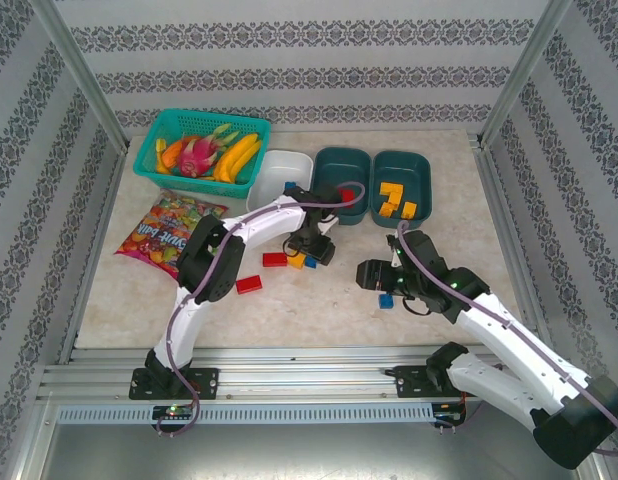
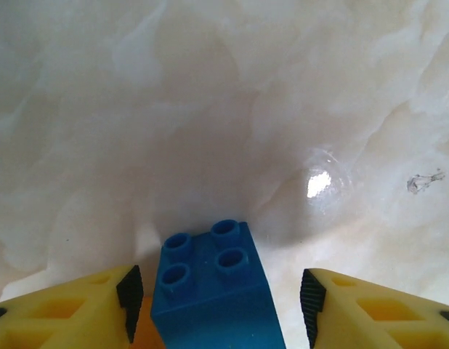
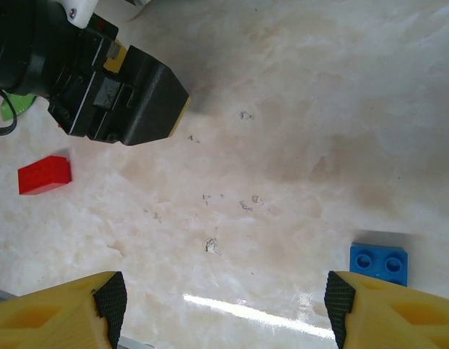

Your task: Sort the legos into containers by color

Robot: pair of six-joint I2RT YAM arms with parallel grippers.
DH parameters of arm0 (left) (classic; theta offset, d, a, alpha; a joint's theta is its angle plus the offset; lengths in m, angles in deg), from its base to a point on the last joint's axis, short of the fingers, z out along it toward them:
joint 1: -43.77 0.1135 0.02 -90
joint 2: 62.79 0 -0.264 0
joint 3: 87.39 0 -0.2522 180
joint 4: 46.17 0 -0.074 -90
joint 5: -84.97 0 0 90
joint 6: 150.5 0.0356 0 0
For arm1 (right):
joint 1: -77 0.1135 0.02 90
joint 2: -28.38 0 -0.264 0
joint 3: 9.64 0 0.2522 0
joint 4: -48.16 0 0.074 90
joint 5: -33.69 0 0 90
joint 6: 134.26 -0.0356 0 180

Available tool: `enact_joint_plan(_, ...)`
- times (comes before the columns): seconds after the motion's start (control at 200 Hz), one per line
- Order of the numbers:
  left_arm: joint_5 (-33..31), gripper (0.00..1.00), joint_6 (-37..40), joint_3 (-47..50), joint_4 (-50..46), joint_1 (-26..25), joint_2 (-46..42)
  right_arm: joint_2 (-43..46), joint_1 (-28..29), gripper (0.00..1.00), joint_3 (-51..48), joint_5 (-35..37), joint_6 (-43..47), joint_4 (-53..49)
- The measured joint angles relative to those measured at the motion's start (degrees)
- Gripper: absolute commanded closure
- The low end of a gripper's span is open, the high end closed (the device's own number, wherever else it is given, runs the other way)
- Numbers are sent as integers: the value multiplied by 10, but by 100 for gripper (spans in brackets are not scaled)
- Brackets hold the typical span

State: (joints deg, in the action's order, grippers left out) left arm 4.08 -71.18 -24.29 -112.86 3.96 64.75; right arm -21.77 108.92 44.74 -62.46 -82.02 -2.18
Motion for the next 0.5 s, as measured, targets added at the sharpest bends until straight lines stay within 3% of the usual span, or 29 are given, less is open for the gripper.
enact_joint_plan(0.235, -6, 63, -5, 16, 2, -11, 0, -24, 0, 26, 0, -9, 2, 12)
enact_joint_plan(0.5, -26, 66, -27, 17, 8, -14, -19, -5, 0, 24, 0, -47, 6, 52)
